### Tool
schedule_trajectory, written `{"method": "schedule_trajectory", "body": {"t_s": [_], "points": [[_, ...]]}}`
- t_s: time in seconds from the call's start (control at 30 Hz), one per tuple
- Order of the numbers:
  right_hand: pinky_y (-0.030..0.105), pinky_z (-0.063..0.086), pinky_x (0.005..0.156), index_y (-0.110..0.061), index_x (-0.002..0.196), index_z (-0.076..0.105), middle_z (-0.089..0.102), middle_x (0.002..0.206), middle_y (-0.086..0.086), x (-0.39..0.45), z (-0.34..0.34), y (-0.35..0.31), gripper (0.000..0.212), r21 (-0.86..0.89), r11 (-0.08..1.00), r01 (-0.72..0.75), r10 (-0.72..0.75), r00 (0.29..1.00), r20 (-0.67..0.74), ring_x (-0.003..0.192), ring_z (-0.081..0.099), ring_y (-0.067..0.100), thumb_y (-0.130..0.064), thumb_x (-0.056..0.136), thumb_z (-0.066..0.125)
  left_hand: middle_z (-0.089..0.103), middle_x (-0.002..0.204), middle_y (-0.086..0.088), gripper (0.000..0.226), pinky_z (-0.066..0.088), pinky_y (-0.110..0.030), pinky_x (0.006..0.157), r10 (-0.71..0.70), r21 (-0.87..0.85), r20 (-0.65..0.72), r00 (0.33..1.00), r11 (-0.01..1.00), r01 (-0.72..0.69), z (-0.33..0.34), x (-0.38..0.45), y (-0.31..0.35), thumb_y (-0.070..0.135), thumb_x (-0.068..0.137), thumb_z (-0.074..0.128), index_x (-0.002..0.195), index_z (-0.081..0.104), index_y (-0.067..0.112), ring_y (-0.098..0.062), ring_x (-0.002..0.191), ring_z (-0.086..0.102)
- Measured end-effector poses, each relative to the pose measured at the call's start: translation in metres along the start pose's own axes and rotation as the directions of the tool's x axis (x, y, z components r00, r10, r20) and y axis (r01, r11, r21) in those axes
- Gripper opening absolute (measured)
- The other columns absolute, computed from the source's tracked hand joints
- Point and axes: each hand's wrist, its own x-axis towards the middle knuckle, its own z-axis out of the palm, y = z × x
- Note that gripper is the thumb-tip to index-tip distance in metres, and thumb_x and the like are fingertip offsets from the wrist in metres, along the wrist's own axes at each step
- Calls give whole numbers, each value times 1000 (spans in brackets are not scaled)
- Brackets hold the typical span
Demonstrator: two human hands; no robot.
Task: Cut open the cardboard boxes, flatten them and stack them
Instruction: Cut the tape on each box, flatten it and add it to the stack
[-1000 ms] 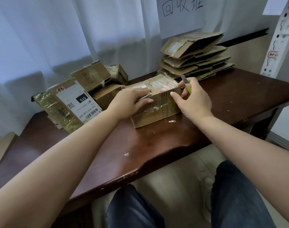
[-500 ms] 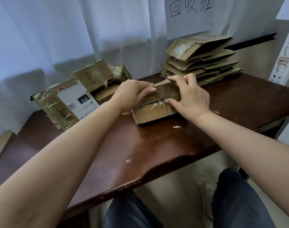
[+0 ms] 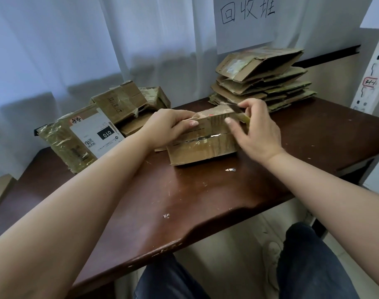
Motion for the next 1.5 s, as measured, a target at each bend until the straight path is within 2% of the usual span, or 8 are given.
{"method": "schedule_trajectory", "body": {"t_s": [0.07,0.13,0.3,0.4,0.53,0.93,1.3,1.5], "points": [[31,40,74,-5,122,44,50,110,5,-7,-3,11,35,127,988,-86,94,994,-57,91,52,19,-29,97,50,64,126,2,45,46,-36,98,13,24,37,999,1000,-14,4,-7,-4,45,93,51,131,59,21,-17,115,59],[34,40,80,-5,119,47,56,111,9,-15,-5,21,27,156,974,-164,173,984,-45,99,55,26,-23,100,44,64,125,0,49,45,-37,97,19,38,51,999,999,-21,9,-12,-6,45,89,49,130,58,19,-19,113,59],[39,45,79,-19,109,53,67,100,6,-33,-8,39,19,9,968,-249,246,960,131,95,59,32,-31,98,44,62,126,-3,54,42,-32,98,-11,60,36,999,998,8,7,-8,6,46,83,53,126,59,14,-22,119,55],[38,47,76,-28,102,50,69,90,1,-36,-7,41,12,-4,972,-234,231,957,176,89,61,29,-37,97,42,55,137,-5,52,36,-38,108,-2,85,-11,1000,996,3,10,-6,14,50,83,60,125,60,18,-24,131,46],[38,47,74,-28,101,48,68,88,0,-35,-6,41,10,24,978,-207,198,961,194,88,61,29,-35,98,42,55,139,0,62,39,-34,105,-37,76,14,999,996,36,18,-7,16,52,82,57,136,52,21,-21,127,51],[39,45,75,-25,101,52,64,86,1,-32,-8,38,13,102,976,-191,170,967,191,88,58,32,-33,99,43,54,140,2,63,37,-32,108,-42,52,3,999,998,41,20,-7,16,53,81,56,136,54,22,-17,130,49],[39,44,74,-21,111,43,67,95,8,-36,-10,37,15,-103,990,-96,120,957,265,88,60,37,-30,102,35,53,140,1,58,37,-34,107,-50,73,24,998,996,48,19,-7,19,49,86,58,137,53,23,-20,130,48],[33,37,66,-25,118,45,67,99,11,-41,-12,30,20,-336,942,19,105,932,346,88,61,36,-24,102,33,52,142,-1,51,33,-29,107,-64,50,9,998,997,63,18,-7,21,38,90,64,137,52,20,-19,132,46]]}}
